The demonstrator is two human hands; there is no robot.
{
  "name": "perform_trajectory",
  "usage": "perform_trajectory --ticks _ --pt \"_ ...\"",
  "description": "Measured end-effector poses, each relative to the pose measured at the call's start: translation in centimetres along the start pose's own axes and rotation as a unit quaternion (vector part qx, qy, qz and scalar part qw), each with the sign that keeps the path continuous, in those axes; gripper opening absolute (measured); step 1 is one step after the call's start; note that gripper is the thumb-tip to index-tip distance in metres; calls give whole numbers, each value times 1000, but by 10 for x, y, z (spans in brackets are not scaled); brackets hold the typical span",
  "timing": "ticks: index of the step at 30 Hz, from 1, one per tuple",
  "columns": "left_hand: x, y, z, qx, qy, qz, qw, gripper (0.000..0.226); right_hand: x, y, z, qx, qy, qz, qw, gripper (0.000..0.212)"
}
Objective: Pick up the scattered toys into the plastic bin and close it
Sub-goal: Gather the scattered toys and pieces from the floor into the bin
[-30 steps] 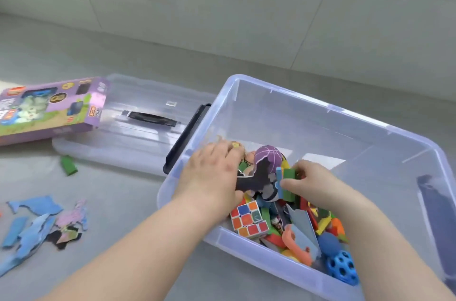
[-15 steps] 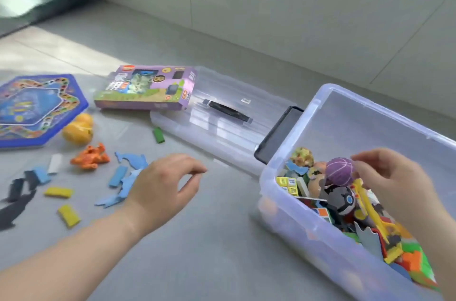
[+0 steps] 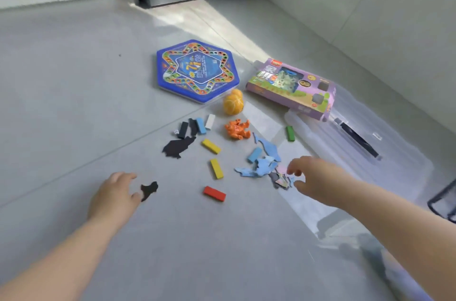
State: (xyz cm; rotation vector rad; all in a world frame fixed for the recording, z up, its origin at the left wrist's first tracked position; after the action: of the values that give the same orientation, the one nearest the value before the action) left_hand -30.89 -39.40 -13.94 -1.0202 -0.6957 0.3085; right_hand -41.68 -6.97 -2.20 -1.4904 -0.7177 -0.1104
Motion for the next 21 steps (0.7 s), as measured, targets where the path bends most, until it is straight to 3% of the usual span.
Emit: perform_trajectory --ticks 2,6,10,17,21 --pt "1 -5 -29 20 -46 -6 999 57 -11 15 -22 60 -8 -63 996 32" --pt "-3 1 -59 31 -72 -37 996 65 -23 40 -47 57 -22 -96 993 35" --pt "-16 1 -62 73 -70 -6 995 48 -40 80 -63 68 -44 -137 987 38" --pt "-18 12 -83 178 -120 -10 977 30 -82 115 -117 4 -83 -75 994 45" --pt "-10 7 -84 143 -138 29 980 4 -92 126 -126 25 -75 -55 995 30"
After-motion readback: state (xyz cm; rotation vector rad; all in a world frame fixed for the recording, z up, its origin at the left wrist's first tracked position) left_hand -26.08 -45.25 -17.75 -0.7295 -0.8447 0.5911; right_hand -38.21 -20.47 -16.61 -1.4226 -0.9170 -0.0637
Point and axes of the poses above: each hand's wrist, its own x-axis away from the middle knuckle, its own y-axis out of the palm, z = x × y, the point moved 8 cm from there along -x, towards the middle knuckle, and after that the axes turned 3 degrees about -y, right-handed, at the moved point
